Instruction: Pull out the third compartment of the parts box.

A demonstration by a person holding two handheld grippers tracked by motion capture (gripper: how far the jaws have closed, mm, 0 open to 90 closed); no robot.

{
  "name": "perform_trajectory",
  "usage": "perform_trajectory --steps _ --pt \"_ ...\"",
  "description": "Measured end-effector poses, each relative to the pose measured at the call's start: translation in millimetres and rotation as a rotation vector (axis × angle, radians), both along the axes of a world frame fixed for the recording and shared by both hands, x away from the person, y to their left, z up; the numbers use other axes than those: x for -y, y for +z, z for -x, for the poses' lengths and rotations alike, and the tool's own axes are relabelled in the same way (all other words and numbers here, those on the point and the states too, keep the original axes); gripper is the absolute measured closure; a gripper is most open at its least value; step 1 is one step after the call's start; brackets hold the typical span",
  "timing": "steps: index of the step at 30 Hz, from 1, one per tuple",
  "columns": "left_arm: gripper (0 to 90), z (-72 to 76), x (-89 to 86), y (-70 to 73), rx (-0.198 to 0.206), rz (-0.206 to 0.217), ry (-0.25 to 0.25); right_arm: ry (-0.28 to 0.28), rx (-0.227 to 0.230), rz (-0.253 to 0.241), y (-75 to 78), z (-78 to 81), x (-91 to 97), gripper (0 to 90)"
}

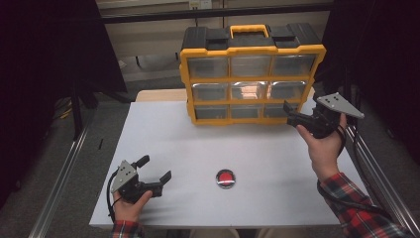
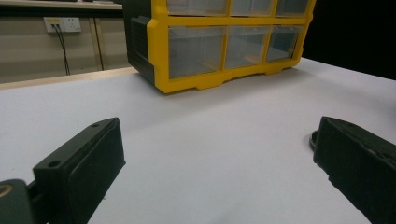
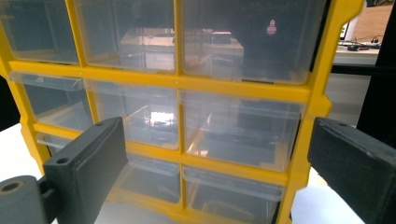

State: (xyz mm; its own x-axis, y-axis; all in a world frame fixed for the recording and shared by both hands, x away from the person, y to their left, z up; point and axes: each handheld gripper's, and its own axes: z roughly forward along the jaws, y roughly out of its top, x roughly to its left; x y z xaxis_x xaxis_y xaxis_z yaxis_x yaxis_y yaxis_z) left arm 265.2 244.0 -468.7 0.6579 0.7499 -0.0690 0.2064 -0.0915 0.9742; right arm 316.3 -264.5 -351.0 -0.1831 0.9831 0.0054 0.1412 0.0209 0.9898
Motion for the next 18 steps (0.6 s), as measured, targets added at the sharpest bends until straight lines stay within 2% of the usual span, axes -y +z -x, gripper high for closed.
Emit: perform_trajectory --steps 18 --pt "1.8 -0.6 0.1 -0.2 0.000 -0.001 -0.006 -0.060 0.016 -0.021 18.6 -15.6 0.5 4.4"
